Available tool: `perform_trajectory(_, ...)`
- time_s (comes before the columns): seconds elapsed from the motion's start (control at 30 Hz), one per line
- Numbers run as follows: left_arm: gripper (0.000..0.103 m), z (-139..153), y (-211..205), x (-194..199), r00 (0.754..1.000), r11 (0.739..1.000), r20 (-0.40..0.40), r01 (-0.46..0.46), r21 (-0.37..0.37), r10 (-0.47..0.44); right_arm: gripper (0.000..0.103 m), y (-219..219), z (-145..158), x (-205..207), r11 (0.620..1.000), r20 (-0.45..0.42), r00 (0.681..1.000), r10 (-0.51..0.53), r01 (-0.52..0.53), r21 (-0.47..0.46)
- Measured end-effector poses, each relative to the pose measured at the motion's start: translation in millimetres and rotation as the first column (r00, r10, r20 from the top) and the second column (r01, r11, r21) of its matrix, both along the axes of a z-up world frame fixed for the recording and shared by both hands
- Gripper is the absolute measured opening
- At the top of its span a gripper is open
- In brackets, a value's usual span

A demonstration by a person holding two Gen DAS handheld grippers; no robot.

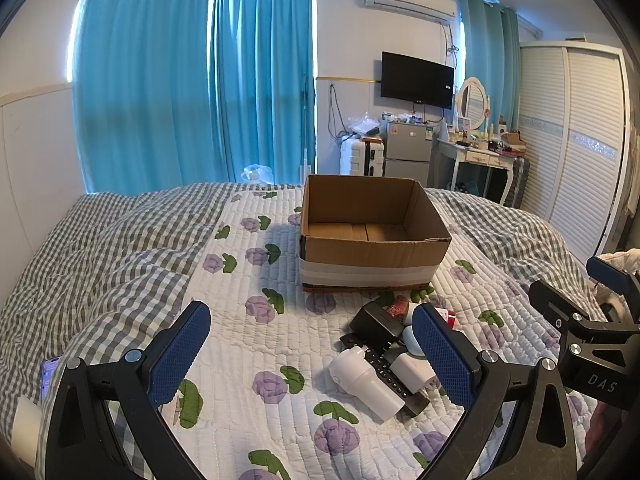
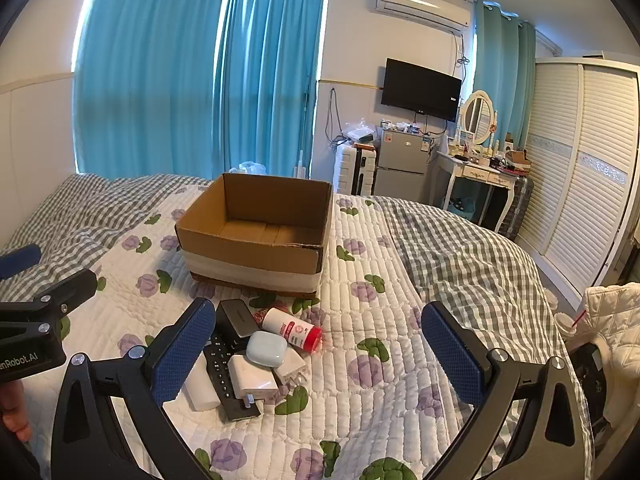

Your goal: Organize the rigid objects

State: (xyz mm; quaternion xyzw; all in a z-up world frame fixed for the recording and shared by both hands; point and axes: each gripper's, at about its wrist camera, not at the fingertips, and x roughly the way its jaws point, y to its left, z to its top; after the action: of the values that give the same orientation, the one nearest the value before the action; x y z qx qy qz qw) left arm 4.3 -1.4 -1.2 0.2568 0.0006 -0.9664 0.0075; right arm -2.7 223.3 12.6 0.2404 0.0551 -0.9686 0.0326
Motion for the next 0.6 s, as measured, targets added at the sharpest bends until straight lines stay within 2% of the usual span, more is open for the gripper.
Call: perform_trajectory(0.6, 0.103, 0.1, -0.2, -0.7, 1.0, 1.0, 0.005, -0.002, -0.003, 0.002, 0.103, -0.1, 2.9, -1.6, 1.0, 0.008, 1.0, 0.003, -0.003, -0.001)
